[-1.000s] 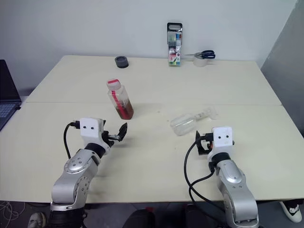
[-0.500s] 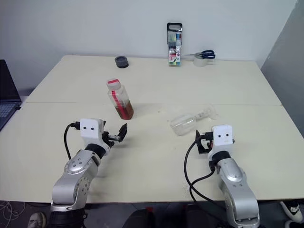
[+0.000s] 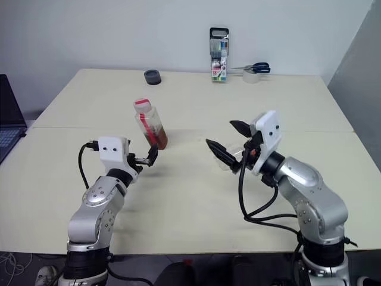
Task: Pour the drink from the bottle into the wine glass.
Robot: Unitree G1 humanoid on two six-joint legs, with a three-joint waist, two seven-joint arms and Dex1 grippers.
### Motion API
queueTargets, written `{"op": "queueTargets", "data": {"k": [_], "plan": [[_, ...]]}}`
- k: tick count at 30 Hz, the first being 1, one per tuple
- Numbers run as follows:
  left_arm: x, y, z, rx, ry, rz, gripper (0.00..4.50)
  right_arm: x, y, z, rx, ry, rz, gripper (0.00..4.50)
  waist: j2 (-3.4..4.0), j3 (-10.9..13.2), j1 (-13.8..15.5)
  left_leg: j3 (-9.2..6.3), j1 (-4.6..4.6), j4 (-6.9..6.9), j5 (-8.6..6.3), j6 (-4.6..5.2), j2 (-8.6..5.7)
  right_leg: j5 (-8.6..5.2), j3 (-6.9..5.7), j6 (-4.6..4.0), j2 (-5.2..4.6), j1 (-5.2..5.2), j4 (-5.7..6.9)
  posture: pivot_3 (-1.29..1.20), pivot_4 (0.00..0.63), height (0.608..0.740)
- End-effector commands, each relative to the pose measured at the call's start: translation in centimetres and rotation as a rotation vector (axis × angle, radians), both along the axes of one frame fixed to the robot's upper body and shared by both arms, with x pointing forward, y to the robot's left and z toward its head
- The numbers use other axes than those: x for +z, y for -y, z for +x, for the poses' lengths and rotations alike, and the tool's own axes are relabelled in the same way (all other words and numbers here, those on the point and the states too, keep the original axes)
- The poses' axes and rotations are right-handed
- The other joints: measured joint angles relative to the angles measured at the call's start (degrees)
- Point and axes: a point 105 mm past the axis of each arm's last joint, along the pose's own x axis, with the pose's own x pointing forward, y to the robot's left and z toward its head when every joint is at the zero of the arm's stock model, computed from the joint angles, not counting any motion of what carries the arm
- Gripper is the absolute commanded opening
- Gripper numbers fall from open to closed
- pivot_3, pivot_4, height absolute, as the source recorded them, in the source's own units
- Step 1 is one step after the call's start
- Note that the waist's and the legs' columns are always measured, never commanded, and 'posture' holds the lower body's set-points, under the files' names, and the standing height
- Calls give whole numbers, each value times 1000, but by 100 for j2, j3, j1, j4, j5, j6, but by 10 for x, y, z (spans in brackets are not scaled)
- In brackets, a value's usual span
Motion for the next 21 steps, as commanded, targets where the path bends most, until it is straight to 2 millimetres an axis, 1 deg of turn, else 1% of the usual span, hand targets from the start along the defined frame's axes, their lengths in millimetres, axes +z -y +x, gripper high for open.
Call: {"op": "queueTargets", "data": {"k": [1, 3, 6, 12, 16, 21], "plan": [[15, 1, 2, 7, 63, 2, 4467, 11, -9, -6, 75, 23, 15, 4500, 0, 0, 0, 0, -1, 0, 0, 0, 0, 0, 0, 0, 0, 0, 0, 0, 150, 740], [16, 2, 3, 6, 65, 1, 4467, 12, -11, -5, 81, 24, 15, 4500, 0, 0, 3, 0, -2, 0, 0, 0, 0, 0, -1, 0, -1, 0, 0, 0, 150, 740], [19, 5, 11, 0, 75, -12, 4467, 10, -13, -4, 76, 27, 4, 4500, 0, 0, 12, -1, -3, 2, 0, 0, -1, 0, -1, 0, -3, -1, 0, 0, 150, 740], [25, 2, 23, 8, 95, -3, 4467, 6, -8, 5, 2, 26, 2, 4500, 0, 0, 13, 0, -5, 4, 1, -1, 0, 0, -2, 0, -3, -2, 0, 0, 150, 740], [28, 2, 28, 4, 103, -1, 4467, 6, -8, 5, -6, 25, 6, 4500, 0, 0, 12, 1, -5, 4, 1, -2, 0, 0, -1, 0, -4, -2, 0, 0, 150, 740], [28, 6, 42, -37, 102, -21, 4467, 5, -7, 5, -22, 24, 7, 4500, 0, 0, 15, 0, -6, 6, 1, -2, 0, 0, -3, 0, -4, -3, 0, 0, 150, 740]]}}
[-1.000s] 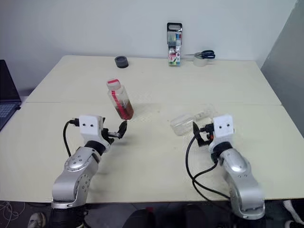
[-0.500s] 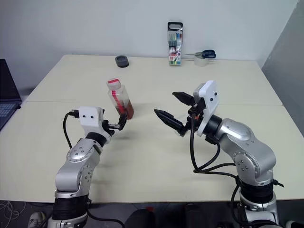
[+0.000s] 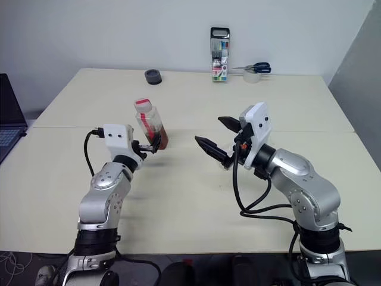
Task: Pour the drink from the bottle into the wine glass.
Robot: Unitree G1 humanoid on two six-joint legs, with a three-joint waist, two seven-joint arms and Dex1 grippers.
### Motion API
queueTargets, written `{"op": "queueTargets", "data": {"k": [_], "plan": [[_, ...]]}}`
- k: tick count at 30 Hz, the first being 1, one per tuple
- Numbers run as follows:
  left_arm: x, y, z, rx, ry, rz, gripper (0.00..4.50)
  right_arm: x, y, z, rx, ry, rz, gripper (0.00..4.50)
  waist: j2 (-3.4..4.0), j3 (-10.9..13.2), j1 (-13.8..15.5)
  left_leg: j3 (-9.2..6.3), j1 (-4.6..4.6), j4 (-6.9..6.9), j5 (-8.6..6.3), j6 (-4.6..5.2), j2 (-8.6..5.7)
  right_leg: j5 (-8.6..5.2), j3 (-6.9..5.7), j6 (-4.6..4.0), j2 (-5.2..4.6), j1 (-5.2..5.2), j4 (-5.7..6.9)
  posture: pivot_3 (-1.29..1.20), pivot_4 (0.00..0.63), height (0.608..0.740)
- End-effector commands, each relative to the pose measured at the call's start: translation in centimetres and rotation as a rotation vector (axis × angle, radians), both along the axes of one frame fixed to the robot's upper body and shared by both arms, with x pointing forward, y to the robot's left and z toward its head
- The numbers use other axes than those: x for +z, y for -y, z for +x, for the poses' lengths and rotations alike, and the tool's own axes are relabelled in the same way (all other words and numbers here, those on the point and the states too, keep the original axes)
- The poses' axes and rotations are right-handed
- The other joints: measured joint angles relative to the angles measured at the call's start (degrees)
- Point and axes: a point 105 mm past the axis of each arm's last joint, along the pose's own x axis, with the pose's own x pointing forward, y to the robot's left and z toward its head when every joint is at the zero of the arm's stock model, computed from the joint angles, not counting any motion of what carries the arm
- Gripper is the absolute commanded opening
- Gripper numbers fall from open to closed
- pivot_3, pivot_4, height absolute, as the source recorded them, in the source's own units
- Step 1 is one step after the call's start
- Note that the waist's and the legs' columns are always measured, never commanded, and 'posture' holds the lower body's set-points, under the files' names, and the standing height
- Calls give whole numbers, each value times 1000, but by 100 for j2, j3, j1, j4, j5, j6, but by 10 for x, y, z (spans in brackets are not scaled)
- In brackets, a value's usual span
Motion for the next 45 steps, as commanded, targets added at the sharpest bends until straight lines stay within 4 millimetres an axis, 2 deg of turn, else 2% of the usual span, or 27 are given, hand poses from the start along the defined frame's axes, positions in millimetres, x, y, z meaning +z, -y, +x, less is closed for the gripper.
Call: {"op": "queueTargets", "data": {"k": [1, 9, 17, 45], "plan": [[17, 4, 8, -30, 69, 2, 4467, 10, 0, -6, -6, 54, 12, 4500, 0, 0, 0, 0, 0, 0, 0, 0, 0, 0, 0, 0, 0, 0, -1, 0, 150, 740], [27, 6, 30, -40, 99, 13, 4467, 10, 1, -7, -13, 48, 12, 4500, 0, 0, -2, -1, -3, 0, 1, -1, 0, 0, -2, 0, 0, -2, -1, 0, 150, 740], [32, 5, 40, -46, 118, 34, 4467, 9, 1, -10, -16, 45, 4, 4500, 0, 0, -2, -2, -6, 1, 2, -3, 0, 0, -5, 0, -1, -4, -1, 0, 150, 740], [44, 4, 42, -50, 163, 24, 4467, 5, 3, -8, -34, 34, 5, 4500, -1, 0, -2, -2, -9, 3, 2, -4, 0, 0, -6, 0, -3, -6, -1, 0, 150, 740]]}}
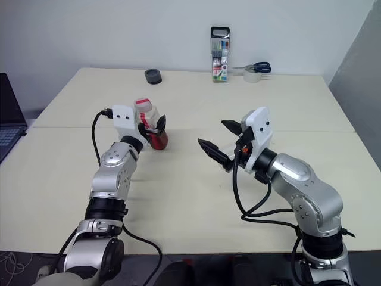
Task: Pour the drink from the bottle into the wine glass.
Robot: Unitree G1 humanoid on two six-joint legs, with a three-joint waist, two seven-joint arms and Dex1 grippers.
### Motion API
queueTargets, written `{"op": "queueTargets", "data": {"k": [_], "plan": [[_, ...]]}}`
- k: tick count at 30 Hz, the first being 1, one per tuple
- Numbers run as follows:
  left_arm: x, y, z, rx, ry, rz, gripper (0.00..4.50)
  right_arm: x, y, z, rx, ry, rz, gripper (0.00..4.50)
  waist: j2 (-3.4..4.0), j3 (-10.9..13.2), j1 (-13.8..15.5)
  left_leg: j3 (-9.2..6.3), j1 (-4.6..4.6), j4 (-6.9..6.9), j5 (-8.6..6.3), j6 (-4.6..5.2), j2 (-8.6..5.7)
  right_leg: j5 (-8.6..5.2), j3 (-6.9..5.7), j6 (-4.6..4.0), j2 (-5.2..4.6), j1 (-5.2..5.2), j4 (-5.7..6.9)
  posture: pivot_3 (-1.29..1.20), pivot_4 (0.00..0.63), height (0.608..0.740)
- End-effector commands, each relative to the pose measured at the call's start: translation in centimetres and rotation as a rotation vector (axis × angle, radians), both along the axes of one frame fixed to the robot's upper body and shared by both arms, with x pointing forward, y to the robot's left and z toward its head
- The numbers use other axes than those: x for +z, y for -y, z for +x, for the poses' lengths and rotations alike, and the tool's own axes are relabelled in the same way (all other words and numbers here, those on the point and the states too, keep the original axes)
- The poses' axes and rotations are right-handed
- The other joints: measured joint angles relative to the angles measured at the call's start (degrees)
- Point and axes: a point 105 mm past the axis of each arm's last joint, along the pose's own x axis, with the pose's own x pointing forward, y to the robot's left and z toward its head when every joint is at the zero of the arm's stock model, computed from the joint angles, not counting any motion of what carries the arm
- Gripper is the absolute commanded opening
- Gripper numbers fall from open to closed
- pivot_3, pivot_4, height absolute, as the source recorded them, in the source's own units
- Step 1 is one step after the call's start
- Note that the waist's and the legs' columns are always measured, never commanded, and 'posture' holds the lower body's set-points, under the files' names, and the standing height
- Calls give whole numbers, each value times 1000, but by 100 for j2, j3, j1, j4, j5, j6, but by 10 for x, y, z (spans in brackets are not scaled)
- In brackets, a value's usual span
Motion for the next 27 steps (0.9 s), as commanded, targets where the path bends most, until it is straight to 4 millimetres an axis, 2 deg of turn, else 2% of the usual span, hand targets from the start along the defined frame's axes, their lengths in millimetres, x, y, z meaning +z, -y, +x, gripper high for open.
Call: {"op": "queueTargets", "data": {"k": [1, 3, 4, 6, 12, 24, 27], "plan": [[27, -1, 1, 0, 88, -5, 4467, 9, 0, -5, 4, 47, 13, 4500, 0, 0, 1, 0, 0, 0, 0, 0, 0, 0, 0, 0, 0, 0, 0, 0, 150, 740], [28, 0, 2, 1, 91, -7, 4467, 9, 0, -5, 3, 48, 12, 4500, 0, 0, 1, 0, 0, 0, 0, 0, 0, 0, 0, 0, 0, 0, 0, 0, 150, 740], [29, 0, 1, -4, 95, -9, 4291, 9, 0, -5, 2, 47, 11, 4500, 0, 0, 1, 0, 0, 0, 0, 0, 0, 0, 0, 0, 0, 0, 0, 0, 150, 740], [30, 1, 1, -8, 100, -14, 3873, 9, 0, -5, 0, 47, 11, 4500, 0, 0, 0, 0, 0, 0, 0, 0, 0, 0, 0, 0, 0, 0, 0, 0, 150, 740], [25, -4, 0, 8, 87, -25, 2177, 9, 2, -4, -5, 47, 10, 4500, 0, 0, 0, 0, -1, 0, 0, 0, 0, 0, 0, 0, 0, 0, 0, 0, 150, 740], [20, -10, 0, 46, 66, 8, 2162, 10, 2, -2, -10, 49, 8, 4500, 0, 0, -6, 1, 1, 1, 0, 0, 0, 0, 1, 0, 0, 0, 1, 0, 150, 740], [20, -10, 1, 41, 64, 9, 3158, 10, 2, -2, -12, 50, 9, 4500, 0, 0, -7, 1, 1, 1, 0, 0, 0, 0, 1, 0, 0, 0, 2, 0, 150, 740]]}}
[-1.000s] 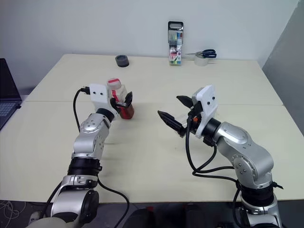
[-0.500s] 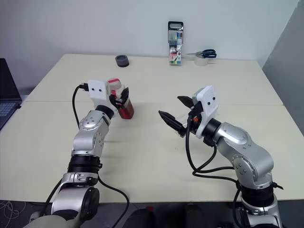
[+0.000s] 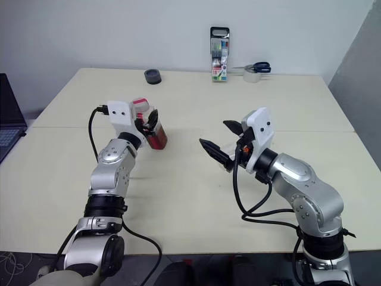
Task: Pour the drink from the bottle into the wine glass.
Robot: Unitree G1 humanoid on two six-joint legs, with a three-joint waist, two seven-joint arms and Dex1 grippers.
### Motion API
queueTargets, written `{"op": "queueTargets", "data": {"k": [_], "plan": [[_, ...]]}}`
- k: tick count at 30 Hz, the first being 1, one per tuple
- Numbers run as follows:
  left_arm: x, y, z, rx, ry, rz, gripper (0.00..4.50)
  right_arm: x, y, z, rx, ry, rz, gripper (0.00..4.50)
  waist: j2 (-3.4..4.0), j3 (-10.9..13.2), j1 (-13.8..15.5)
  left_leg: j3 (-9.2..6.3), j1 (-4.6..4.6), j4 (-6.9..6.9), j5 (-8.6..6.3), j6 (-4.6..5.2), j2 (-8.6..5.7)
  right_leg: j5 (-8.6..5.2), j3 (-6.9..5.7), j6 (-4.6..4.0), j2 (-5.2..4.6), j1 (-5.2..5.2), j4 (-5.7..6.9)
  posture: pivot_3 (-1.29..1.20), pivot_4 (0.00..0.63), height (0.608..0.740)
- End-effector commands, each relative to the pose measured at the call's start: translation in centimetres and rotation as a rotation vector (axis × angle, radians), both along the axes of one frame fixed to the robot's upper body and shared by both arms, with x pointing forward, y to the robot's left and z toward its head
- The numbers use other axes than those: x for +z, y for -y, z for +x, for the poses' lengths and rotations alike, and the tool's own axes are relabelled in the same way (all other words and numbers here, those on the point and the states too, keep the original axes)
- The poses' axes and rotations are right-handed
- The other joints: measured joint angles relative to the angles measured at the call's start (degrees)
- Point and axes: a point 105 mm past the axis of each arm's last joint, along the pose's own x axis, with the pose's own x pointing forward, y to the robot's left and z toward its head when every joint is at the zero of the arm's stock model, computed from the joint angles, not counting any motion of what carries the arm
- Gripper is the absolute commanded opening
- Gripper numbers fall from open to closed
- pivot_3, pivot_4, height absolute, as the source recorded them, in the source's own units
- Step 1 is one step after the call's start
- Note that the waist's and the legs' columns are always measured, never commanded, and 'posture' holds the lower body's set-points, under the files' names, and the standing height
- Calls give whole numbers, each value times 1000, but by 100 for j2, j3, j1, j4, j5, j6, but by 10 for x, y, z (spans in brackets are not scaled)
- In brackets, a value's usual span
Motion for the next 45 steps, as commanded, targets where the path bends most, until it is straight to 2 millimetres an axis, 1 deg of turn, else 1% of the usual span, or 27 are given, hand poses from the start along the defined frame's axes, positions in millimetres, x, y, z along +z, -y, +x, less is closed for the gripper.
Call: {"op": "queueTargets", "data": {"k": [1, 4, 18, 21, 26, 28, 29, 36, 39, 42, 44, 45], "plan": [[10, -4, -1, 12, 37, 24, 3477, 11, 0, -3, 4, 53, 14, 4500, 0, 0, 0, 0, 0, 0, 0, 0, 0, 0, 0, 0, 0, 0, 0, 0, 150, 740], [8, -5, -1, 14, 25, 22, 4419, 11, 0, -3, 2, 53, 15, 4500, 0, 0, 6, -1, -1, 1, 0, 0, 0, 0, -1, 0, 0, 0, -1, 0, 150, 740], [6, -5, 0, 0, 9, 17, 4466, 9, 2, -2, -15, 53, 11, 4500, 0, 0, 7, -1, -2, 1, 1, -2, 0, 0, -1, 0, -1, 0, 0, 0, 150, 740], [6, -5, 1, -2, 10, 16, 3898, 10, 2, -1, -17, 56, 13, 4500, 0, 0, 7, -1, -2, 1, 1, -2, 0, 0, -1, 0, -1, 0, 0, 0, 150, 740], [7, -4, 1, -6, 10, 15, 2356, 10, 2, 0, -23, 58, 13, 4500, 0, 0, 5, 0, -1, 2, 1, -2, 0, 0, -1, 0, 0, 0, 0, 0, 150, 740], [7, -5, 1, -6, 9, 15, 1907, 10, 2, 0, -24, 59, 14, 4500, 0, 0, 2, 0, -1, 2, 1, -2, 0, 0, -1, 0, 0, 0, 0, 0, 150, 740], [6, -5, 2, -6, 8, 16, 1827, 10, 2, 0, -24, 59, 14, 4500, 0, 0, 2, 0, -1, 1, 1, -1, 0, 0, 0, 0, 0, 0, 0, 0, 150, 740], [3, -7, 2, 5, -9, 24, 1824, 10, 3, 0, -28, 62, 11, 4500, 0, 0, 2, 0, 0, 1, 1, -1, 0, 0, -1, 0, 0, 0, 0, 0, 150, 740], [14, -3, 1, -32, 3, 21, 1824, 11, 3, 0, -29, 67, 5, 4500, 0, 0, 2, 0, 0, 2, 1, -1, 0, 0, 0, 0, 0, 0, 1, 0, 150, 740], [29, 6, -3, -111, 9, 45, 1824, 15, 2, 0, -27, 75, 1, 4500, 0, 0, -7, 0, -1, 1, 1, -2, 0, 0, 0, 0, 0, -2, 1, 0, 150, 740], [37, 16, -8, -189, 7, 54, 1824, 15, 1, 2, -40, 80, -24, 4500, 0, 1, -6, 0, -3, 1, 8, -15, 0, 0, -1, 0, 0, -4, 1, 0, 150, 740], [42, 25, -12, -262, 8, 78, 1824, 17, 0, 4, -45, 75, -19, 4500, 0, 1, -4, 0, -6, 1, 10, -17, -1, 0, -1, 0, 0, -5, 0, 0, 150, 740]]}}
